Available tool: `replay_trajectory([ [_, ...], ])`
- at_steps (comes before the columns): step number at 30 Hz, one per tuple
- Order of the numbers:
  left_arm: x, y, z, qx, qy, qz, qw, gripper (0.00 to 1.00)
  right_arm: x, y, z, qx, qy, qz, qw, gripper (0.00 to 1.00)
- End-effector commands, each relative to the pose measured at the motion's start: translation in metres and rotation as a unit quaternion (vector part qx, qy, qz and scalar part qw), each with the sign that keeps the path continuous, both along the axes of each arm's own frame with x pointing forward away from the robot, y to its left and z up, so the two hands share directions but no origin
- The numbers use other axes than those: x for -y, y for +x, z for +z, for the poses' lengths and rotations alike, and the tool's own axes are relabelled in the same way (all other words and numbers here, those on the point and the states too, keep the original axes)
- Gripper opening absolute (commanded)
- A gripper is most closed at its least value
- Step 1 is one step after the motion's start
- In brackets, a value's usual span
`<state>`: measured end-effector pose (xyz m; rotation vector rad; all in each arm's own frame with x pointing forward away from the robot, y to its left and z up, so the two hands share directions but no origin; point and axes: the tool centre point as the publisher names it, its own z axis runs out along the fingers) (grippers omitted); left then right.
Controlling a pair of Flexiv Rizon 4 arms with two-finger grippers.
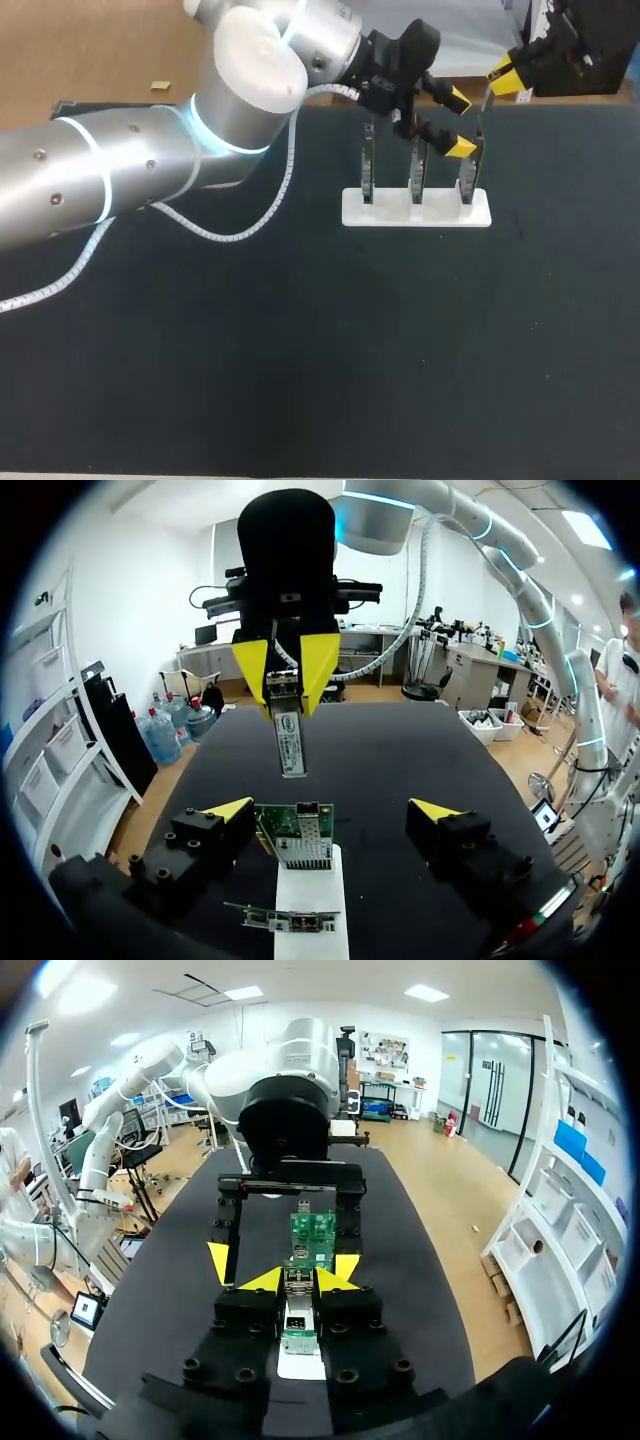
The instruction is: Pick up the optical module with the left hand, and insert it into the network port with the right hand.
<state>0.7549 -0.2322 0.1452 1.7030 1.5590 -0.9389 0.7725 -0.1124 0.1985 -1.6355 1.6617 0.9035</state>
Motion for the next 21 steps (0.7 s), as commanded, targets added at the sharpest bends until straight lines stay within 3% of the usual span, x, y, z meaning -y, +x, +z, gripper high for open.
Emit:
replay_trajectory([
  [1,-0.001,0.000,-0.003,-0.005,0.015,0.002,1.000,1.00,-0.001,0.000,-0.001,0.001,0.000,0.000,1.000,0.00],
  [21,0.000,0.002,-0.013,-0.004,0.052,-0.004,0.999,1.00,0.001,0.001,-0.001,0.000,0.000,0.003,1.000,0.00],
])
